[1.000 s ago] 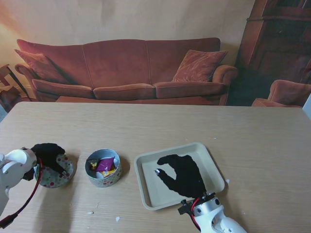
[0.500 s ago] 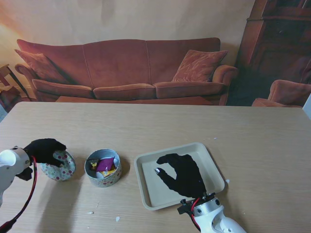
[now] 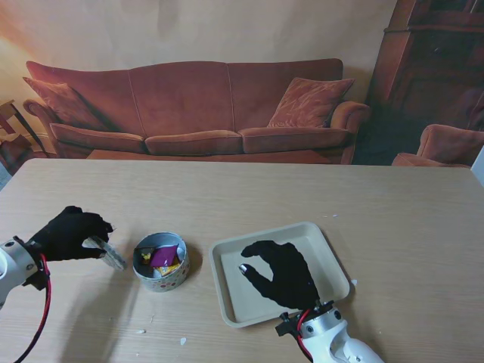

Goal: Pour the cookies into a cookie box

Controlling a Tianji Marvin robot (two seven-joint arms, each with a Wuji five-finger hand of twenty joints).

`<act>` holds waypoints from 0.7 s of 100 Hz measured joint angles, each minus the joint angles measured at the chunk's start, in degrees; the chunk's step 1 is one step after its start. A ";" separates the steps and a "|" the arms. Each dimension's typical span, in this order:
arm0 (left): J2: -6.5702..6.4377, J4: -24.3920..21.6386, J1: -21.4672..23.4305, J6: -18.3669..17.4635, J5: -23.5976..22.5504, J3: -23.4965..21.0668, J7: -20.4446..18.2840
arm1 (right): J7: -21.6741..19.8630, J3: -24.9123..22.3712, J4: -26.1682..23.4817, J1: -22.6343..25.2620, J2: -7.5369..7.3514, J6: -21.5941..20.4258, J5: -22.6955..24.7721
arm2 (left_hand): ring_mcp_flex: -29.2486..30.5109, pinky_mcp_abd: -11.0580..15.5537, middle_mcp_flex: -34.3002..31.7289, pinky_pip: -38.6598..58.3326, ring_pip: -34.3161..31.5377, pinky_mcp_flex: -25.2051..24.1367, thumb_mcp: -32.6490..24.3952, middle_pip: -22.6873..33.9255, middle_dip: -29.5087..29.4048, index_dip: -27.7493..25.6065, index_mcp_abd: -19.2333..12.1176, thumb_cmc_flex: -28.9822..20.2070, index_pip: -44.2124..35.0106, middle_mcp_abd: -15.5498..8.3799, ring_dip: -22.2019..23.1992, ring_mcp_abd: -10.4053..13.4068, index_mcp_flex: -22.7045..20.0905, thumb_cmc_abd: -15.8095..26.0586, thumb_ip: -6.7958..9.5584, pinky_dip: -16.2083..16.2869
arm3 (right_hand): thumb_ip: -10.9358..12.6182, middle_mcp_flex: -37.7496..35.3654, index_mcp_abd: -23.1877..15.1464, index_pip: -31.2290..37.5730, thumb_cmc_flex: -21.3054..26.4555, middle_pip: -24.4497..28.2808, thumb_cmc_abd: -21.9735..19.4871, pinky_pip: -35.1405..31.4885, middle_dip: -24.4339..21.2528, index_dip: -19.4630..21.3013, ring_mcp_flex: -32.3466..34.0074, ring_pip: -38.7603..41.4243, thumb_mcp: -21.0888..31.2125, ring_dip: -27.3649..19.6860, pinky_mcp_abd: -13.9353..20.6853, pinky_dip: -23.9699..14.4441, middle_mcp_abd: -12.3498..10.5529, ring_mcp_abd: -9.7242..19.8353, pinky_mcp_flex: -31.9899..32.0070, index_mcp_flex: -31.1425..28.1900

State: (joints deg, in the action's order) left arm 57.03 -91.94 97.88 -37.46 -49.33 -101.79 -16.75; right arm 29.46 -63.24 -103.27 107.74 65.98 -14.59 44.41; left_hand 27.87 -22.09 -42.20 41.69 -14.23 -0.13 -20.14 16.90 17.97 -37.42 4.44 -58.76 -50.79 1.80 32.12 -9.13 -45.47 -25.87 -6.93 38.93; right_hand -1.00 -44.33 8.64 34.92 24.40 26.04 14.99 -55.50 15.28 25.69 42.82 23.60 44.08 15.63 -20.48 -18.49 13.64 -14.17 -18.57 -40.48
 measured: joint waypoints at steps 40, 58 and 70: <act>0.07 -6.53 4.30 -5.78 3.45 -1.93 -1.03 | -1.57 0.11 -1.10 0.16 -0.18 0.06 -0.34 | 0.00 0.00 0.84 -0.10 0.00 -0.12 -0.56 0.21 0.00 -1.53 -1.22 1.48 0.45 -0.05 -0.70 0.18 -0.27 0.03 -0.70 -0.92 | 0.00 0.48 0.00 0.00 0.00 -0.04 0.00 0.00 -0.01 0.00 -0.60 -0.92 0.01 -0.26 0.00 -0.04 -0.01 0.48 -0.15 0.05; -0.19 -8.06 4.65 -5.84 6.31 -0.89 -2.59 | -1.94 0.10 -1.32 0.23 -0.24 0.05 -0.34 | 0.00 0.00 0.84 -0.25 0.00 -0.59 -0.57 0.26 0.00 -1.56 -1.22 1.48 0.45 -0.26 -0.71 0.19 -0.20 0.19 -0.70 -1.56 | 0.00 0.49 0.00 -0.10 0.01 -0.04 0.00 0.00 -0.01 0.00 -0.60 -0.92 0.01 -0.26 0.00 -0.12 -0.01 0.48 -0.21 0.69; -0.47 -9.09 5.10 -5.85 8.75 -0.08 -4.24 | -2.00 0.04 -1.53 0.36 -0.25 0.05 -0.34 | 0.00 0.00 0.54 -0.70 0.00 -0.64 -0.58 0.73 0.00 -1.58 -1.22 1.48 0.45 -0.82 -0.72 0.23 -0.46 0.19 -0.70 -2.12 | 0.00 1.10 0.00 0.01 0.02 -0.05 0.00 0.00 -0.01 0.00 -0.60 -0.92 0.00 -0.26 0.00 -0.14 -0.01 0.48 -0.50 0.69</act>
State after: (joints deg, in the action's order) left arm 56.56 -101.04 102.99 -43.31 -40.59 -101.87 -20.99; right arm 27.46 -63.20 -104.81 108.10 65.73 -14.54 44.07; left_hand 27.87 -22.08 -41.65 40.99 -14.23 -0.77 -20.72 17.63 17.97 -39.00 3.22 -57.28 -50.34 0.98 31.40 -8.90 -45.93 -25.68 -7.63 36.81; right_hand -1.00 -43.23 8.64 34.93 24.42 25.99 14.99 -55.50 15.27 25.69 42.22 22.68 44.08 15.36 -20.48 -18.63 13.63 -13.69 -19.07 -39.79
